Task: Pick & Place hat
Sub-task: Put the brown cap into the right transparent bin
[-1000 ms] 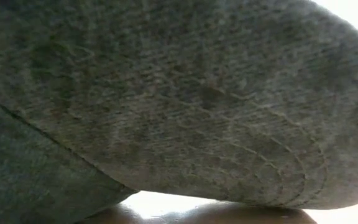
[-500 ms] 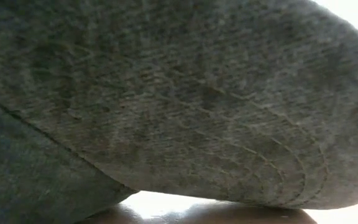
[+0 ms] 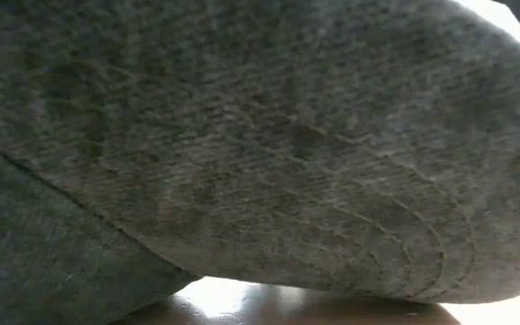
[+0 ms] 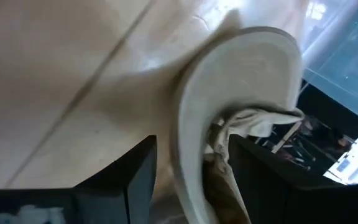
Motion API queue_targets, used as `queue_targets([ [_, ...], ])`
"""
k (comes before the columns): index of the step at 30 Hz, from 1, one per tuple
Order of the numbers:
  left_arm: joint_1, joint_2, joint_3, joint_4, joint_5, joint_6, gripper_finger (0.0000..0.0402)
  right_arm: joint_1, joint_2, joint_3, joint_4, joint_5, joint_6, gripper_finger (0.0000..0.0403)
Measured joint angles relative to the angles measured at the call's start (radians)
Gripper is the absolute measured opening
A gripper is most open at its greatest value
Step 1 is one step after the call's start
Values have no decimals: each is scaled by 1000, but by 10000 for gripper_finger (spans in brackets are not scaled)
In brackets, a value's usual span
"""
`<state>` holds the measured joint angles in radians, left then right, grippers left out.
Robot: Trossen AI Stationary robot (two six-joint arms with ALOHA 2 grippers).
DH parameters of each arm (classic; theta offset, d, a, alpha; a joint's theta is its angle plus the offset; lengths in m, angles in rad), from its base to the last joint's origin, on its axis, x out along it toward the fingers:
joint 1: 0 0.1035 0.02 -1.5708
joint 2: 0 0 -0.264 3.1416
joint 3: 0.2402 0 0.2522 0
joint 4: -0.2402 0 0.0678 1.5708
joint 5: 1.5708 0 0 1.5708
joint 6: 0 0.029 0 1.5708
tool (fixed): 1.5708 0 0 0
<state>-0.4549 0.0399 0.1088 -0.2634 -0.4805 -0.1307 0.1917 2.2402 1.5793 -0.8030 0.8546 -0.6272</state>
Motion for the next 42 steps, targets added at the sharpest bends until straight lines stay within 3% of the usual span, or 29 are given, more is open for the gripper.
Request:
queue_targets([
  [8,0,0,0,0,0,0,0,-53,0,1,-1,5,-17,152],
  [16,0,0,0,0,0,0,0,-72,0,0,7,1,-24,20],
  [32,0,0,0,0,0,0,0,6,-6,186,-83,62,-175,10],
  [39,0,0,0,0,0,0,0,8,-6,291,-252,61,-102,10],
  [42,0,0,0,0,0,0,0,13,-7,345,-373,-11,-66,9],
])
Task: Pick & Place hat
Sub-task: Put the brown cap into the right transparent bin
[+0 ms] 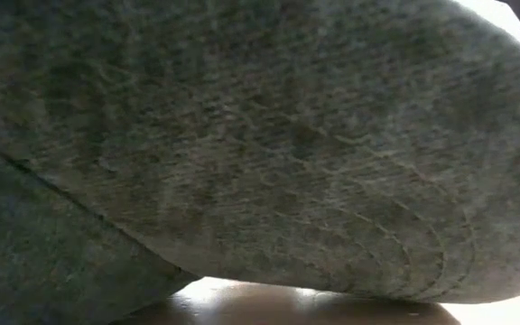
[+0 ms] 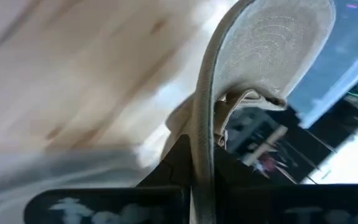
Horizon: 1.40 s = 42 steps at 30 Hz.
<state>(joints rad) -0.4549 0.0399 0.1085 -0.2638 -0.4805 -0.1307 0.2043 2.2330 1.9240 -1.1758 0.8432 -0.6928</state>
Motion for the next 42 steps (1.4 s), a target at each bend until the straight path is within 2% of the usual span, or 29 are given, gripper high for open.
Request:
queue_targets([
  [6,0,0,0,0,0,0,0,33,-1,87,-151,-33,89,9],
  [14,0,0,0,0,0,0,0,78,-1,191,-195,-32,49,9],
  [22,0,0,0,0,0,0,0,86,-1,317,-296,35,62,9],
  [26,0,0,0,0,0,0,0,86,-1,362,-384,112,81,10],
  [34,0,1,0,0,0,0,0,99,-49,362,-396,207,64,11],
  [37,0,2,0,-9,0,0,0,101,-72,360,-396,210,80,11],
  [42,0,2,0,-8,0,0,0,107,-132,360,-395,196,223,11],
])
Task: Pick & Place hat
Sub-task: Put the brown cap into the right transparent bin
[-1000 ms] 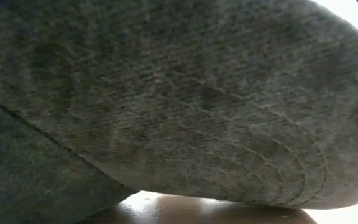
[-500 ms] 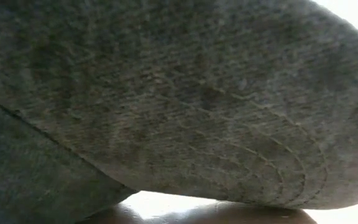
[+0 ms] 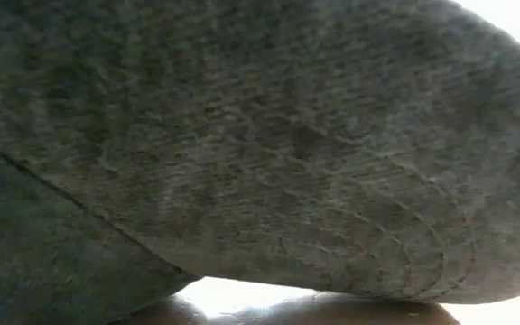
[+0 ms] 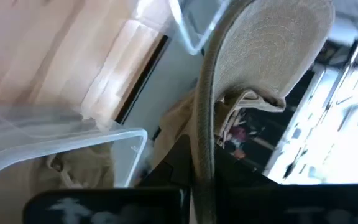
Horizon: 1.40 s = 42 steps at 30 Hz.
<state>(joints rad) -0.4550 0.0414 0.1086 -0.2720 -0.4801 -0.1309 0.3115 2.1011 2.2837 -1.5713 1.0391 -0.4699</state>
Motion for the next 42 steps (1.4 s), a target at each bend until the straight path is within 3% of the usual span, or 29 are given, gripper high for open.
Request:
queue_targets([
  [17,0,0,0,1,0,0,0,12,-282,-10,3,-6,99,12],
  [23,0,0,0,1,0,0,0,11,-282,-10,21,-6,46,12],
  [35,2,1,0,10,-2,-2,0,18,-155,-10,43,40,-103,12],
  [37,1,5,0,40,-2,-58,0,18,-125,-10,55,40,-134,12],
  [40,2,8,0,146,5,-350,0,18,-80,-10,75,75,-193,12],
  [42,2,8,0,239,-31,-413,0,19,-52,-10,84,123,-232,12],
])
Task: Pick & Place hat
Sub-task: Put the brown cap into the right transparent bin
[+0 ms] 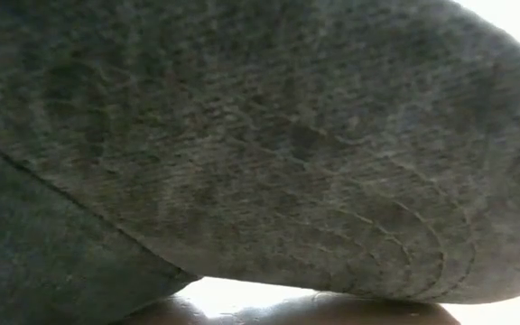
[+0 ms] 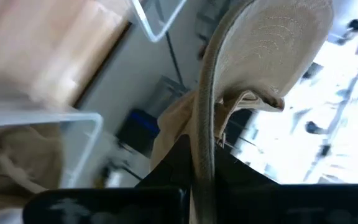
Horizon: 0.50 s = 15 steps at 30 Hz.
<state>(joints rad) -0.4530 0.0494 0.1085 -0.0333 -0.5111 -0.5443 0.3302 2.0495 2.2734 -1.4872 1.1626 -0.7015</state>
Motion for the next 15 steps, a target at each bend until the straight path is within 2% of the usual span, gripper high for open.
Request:
queue_targets([
  [3,0,-1,0,117,-82,-3,0,0,41,0,4,94,-39,12],
  [6,0,0,3,213,-139,-28,0,0,65,0,13,103,-42,12],
  [10,0,-1,19,319,-142,-53,0,0,94,0,27,170,-54,12],
  [15,0,0,34,412,-130,-119,0,-1,127,0,152,216,-133,12],
])
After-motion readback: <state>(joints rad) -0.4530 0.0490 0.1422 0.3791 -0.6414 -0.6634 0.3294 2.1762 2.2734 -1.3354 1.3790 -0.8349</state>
